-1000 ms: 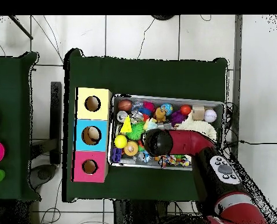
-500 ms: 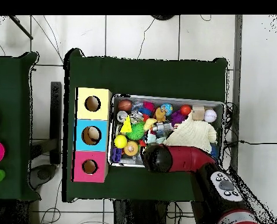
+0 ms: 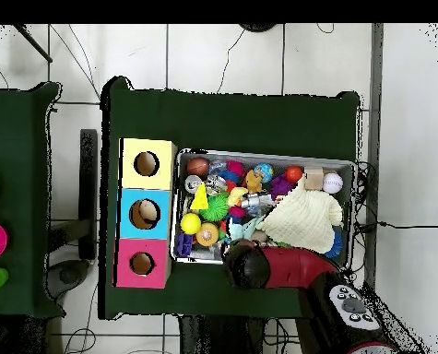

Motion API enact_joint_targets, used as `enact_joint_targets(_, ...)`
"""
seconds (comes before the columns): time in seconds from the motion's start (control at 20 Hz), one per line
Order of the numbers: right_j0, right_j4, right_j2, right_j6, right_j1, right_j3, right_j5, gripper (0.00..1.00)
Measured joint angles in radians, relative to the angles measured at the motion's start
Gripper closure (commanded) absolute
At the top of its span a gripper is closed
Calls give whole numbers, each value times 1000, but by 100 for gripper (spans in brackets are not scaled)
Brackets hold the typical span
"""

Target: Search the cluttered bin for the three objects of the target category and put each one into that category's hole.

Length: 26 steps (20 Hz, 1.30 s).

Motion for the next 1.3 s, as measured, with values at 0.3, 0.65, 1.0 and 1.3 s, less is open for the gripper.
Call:
enact_joint_targets(0.3, 28, 5, -41, 1, -2, 47, -60, 100)
enact_joint_targets(0.65, 87, 59, -96, 1, -26, 111, -175, 100)
enact_joint_targets(1.0, 115, 113, -120, 1, -39, 140, -209, 100)
enact_joint_targets(1.3, 130, 157, -139, 1, -50, 155, -210, 100)
